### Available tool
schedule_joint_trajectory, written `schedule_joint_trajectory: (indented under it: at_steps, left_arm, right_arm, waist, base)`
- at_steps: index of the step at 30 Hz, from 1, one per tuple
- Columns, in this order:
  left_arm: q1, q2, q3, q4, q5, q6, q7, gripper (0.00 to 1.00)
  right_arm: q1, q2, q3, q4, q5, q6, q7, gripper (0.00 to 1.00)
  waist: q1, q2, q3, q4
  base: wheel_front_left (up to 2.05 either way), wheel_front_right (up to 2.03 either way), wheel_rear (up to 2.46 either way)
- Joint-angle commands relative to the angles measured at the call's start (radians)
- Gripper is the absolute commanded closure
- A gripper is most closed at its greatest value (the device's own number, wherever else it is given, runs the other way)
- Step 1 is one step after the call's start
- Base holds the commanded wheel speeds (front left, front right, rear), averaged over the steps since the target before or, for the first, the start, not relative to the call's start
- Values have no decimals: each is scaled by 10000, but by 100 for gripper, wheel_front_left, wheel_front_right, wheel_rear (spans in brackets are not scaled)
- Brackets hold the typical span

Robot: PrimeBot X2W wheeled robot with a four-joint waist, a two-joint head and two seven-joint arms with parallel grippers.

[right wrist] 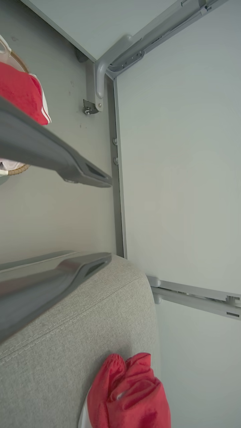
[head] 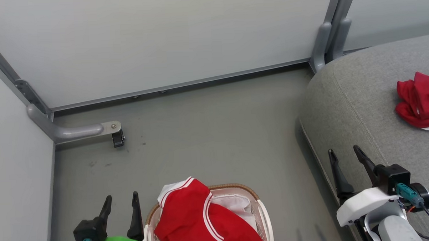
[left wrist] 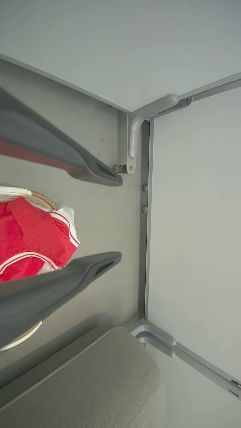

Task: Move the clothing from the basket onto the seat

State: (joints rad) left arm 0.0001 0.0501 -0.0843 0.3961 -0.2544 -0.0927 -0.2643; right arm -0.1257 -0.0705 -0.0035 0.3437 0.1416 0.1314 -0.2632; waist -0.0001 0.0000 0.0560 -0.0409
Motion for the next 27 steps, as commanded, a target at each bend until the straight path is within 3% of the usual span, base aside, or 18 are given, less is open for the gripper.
schedule_joint_trajectory:
  at_steps: [1,11,17,27]
  left_arm:
    - [-347,13,-139,89,-94,-33,-4,0]
    - [-1900,27,-1199,1345,-268,-142,-4,0]
    - [-3327,31,-1850,3144,-379,-194,-4,0]
    - [-5230,43,-2157,5947,51,305,-4,0]
  right_arm:
    - [-217,-17,6,-36,120,-14,-23,0]
    - [-1384,-50,397,-411,315,-14,-23,0]
    - [-2227,58,482,-547,679,-12,-23,0]
    - [-2887,134,775,-652,741,-14,-23,0]
  waist:
    - [1,0,507,-116]
    - [1,0,2614,-620]
    - [1,0,4055,-1027]
    - [1,0,5604,-1565]
  base:
    - [0,0,0]
    - [0,0,0]
    - [0,0,0]
    - [0,0,0]
